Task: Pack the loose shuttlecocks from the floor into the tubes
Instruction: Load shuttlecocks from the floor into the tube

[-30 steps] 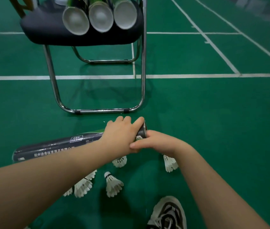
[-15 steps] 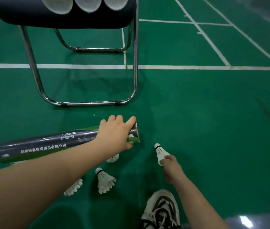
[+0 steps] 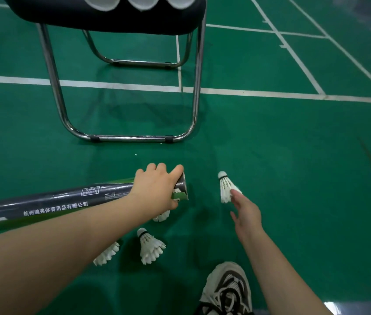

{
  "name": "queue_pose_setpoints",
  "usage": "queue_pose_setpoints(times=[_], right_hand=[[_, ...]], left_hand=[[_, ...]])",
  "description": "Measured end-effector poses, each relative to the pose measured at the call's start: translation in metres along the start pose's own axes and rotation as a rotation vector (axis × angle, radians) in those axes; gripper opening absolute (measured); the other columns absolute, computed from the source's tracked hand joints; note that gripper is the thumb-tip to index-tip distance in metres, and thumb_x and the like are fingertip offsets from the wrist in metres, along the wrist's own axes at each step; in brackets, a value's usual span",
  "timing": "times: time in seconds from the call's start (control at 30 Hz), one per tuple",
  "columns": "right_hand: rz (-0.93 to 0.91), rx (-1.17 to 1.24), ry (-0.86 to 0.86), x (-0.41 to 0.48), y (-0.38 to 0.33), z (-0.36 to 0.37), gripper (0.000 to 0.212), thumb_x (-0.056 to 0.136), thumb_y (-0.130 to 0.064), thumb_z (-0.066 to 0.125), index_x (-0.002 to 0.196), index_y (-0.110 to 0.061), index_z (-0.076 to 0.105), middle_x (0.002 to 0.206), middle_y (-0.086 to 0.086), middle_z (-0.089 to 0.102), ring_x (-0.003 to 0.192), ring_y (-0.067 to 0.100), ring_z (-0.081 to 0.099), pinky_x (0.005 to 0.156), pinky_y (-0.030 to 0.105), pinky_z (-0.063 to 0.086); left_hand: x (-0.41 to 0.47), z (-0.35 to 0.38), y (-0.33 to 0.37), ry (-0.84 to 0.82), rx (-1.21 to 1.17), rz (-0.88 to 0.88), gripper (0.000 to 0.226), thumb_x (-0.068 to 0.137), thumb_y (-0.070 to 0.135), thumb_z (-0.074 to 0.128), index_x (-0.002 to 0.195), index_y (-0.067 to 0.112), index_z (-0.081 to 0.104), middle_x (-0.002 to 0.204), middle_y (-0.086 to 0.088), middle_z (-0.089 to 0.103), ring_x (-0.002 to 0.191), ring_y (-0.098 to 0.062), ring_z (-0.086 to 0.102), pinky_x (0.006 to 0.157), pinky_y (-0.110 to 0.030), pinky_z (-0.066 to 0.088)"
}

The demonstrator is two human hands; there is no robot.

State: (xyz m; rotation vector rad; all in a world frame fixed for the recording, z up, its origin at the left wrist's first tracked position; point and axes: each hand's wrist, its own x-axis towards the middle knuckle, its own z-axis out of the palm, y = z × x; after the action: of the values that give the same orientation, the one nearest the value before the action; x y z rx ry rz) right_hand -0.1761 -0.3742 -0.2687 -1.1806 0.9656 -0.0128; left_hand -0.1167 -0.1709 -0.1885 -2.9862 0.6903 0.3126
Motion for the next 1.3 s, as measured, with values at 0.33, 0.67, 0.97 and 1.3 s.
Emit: queue_pose_setpoints(times=[0.33, 0.67, 0.97, 1.3], right_hand=[[-0.357, -0.644, -0.663, -0.07, -0.064, 0.06, 0.028, 0.089, 0.004, 0.047, 0.083, -0.011, 0.07, 0.084, -0.007, 0.069, 0.08, -0.004, 0.063, 0.079, 0.006, 0.045], [0.016, -0.739, -1.166, -0.113, -0.093, 0.157, 0.03, 0.066, -0.017, 0.058, 0.096, -0.019, 0.054, 0.096, 0.003, 0.055, 0.089, 0.016, 0.052, 0.084, 0.033, 0.036], [0.088, -0.976, -1.104, -0.128, -0.107, 0.219, 0.021, 0.089, -0.016, 0.05, 0.107, -0.028, 0.051, 0.097, -0.007, 0.057, 0.092, 0.009, 0.051, 0.084, 0.031, 0.04], [-0.031, -1.079, -0.37, -0.043, -0.051, 0.224, 0.009, 0.094, -0.017, 0.045, 0.1, -0.013, 0.051, 0.077, 0.005, 0.057, 0.062, 0.016, 0.048, 0.058, 0.023, 0.035]], left_hand=[[-0.021, -0.006, -0.046, -0.013, -0.042, -0.042, 0.074, 0.076, 0.055, 0.064, 0.133, 0.028, 0.026, 0.11, -0.006, 0.049, 0.102, -0.026, 0.046, 0.08, -0.036, 0.04], [-0.038, -0.057, -0.099, 0.031, -0.118, -0.002, 0.063, 0.069, 0.056, 0.067, 0.117, 0.028, 0.036, 0.1, -0.004, 0.051, 0.095, -0.026, 0.05, 0.072, -0.035, 0.042], [-0.028, -0.057, -0.14, 0.092, -0.273, -0.039, 0.059, 0.068, 0.052, 0.067, 0.112, 0.025, 0.039, 0.095, -0.004, 0.052, 0.088, -0.026, 0.051, 0.07, -0.036, 0.047], [-0.014, -0.029, -0.188, -0.019, -0.295, -0.181, 0.057, 0.069, 0.049, 0.072, 0.106, 0.024, 0.036, 0.094, -0.005, 0.051, 0.085, -0.027, 0.05, 0.067, -0.036, 0.045]])
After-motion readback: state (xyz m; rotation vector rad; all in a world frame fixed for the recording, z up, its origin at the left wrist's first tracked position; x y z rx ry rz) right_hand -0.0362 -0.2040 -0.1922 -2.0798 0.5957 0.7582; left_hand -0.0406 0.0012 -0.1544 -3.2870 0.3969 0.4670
